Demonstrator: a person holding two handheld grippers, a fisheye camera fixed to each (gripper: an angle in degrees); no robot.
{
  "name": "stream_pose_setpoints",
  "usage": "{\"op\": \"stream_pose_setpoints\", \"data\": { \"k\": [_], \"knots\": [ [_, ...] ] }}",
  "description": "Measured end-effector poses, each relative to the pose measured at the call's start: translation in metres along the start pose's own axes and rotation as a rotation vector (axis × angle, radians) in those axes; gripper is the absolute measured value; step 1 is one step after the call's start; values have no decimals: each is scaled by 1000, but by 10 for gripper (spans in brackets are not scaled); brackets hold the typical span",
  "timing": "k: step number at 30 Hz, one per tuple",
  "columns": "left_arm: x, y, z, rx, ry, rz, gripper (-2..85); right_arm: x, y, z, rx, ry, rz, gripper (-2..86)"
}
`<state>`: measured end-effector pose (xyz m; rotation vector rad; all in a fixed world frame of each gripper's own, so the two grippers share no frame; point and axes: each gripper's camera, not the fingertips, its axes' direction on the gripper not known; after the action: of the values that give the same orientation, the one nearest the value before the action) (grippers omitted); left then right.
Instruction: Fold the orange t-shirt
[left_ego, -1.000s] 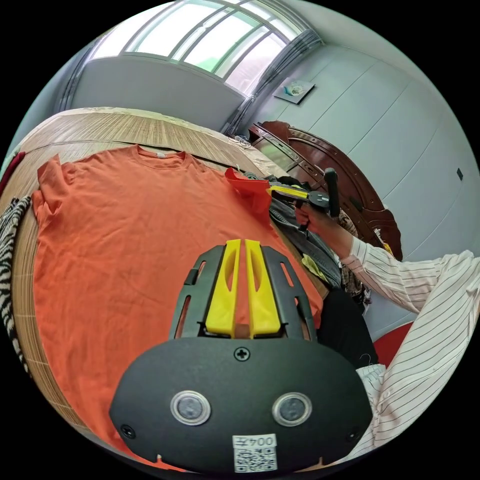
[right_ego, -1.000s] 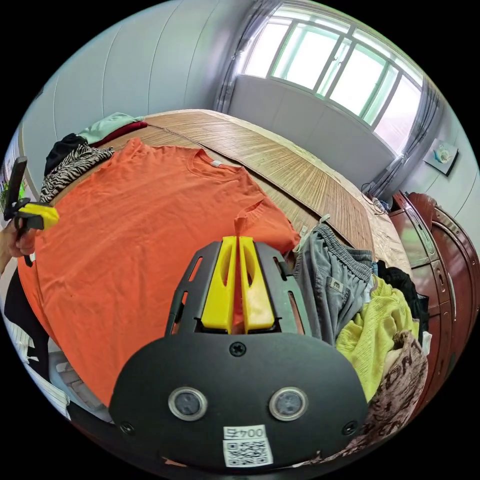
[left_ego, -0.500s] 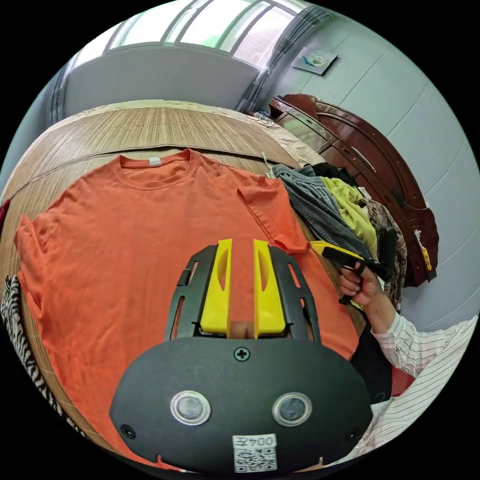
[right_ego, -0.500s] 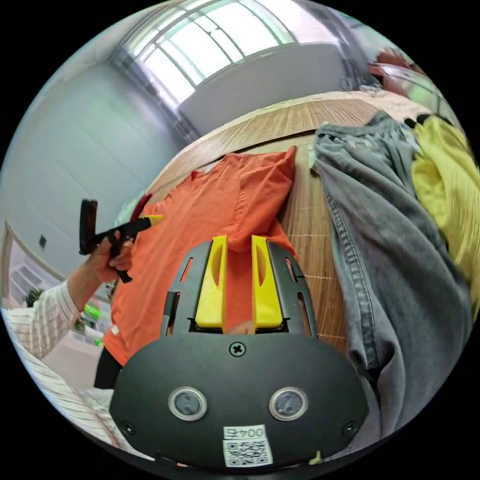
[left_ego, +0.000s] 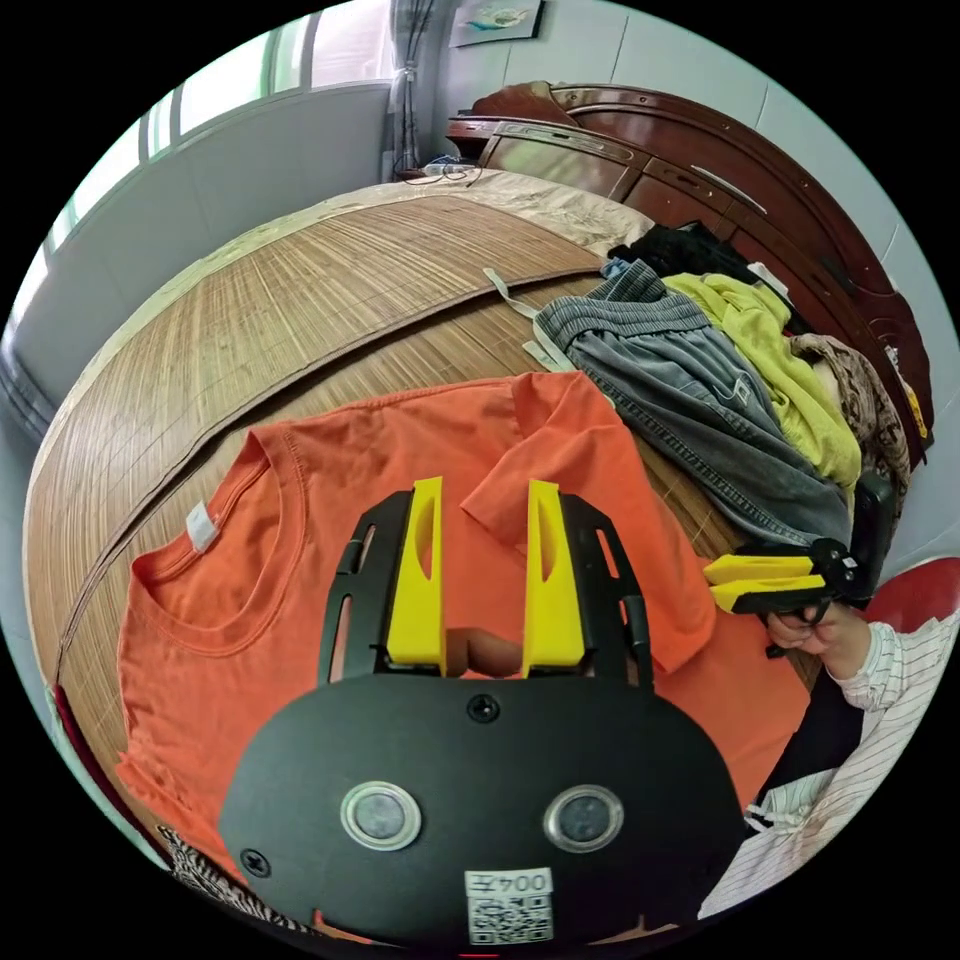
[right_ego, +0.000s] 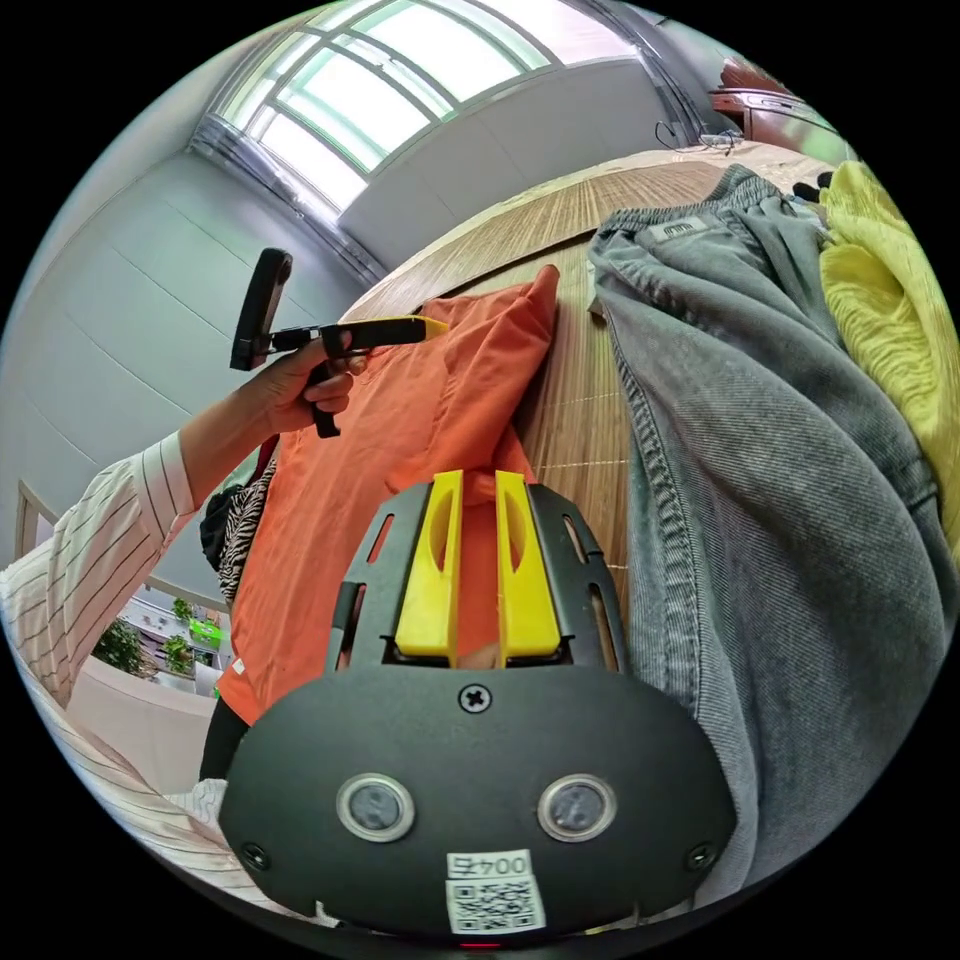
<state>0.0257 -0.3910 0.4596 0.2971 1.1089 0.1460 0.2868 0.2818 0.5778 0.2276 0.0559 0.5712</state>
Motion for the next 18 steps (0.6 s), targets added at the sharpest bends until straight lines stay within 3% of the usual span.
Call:
{"op": "stream_pose_setpoints", "data": {
  "k": [14, 18],
  "knots": [
    [-27, -55, 34, -63, 185, -93, 67, 25, -12, 4, -30, -3, 43, 49],
    [-33, -72, 8, 50, 249, -170, 19, 30, -15, 4, -32, -3, 51, 45]
  ]
}}
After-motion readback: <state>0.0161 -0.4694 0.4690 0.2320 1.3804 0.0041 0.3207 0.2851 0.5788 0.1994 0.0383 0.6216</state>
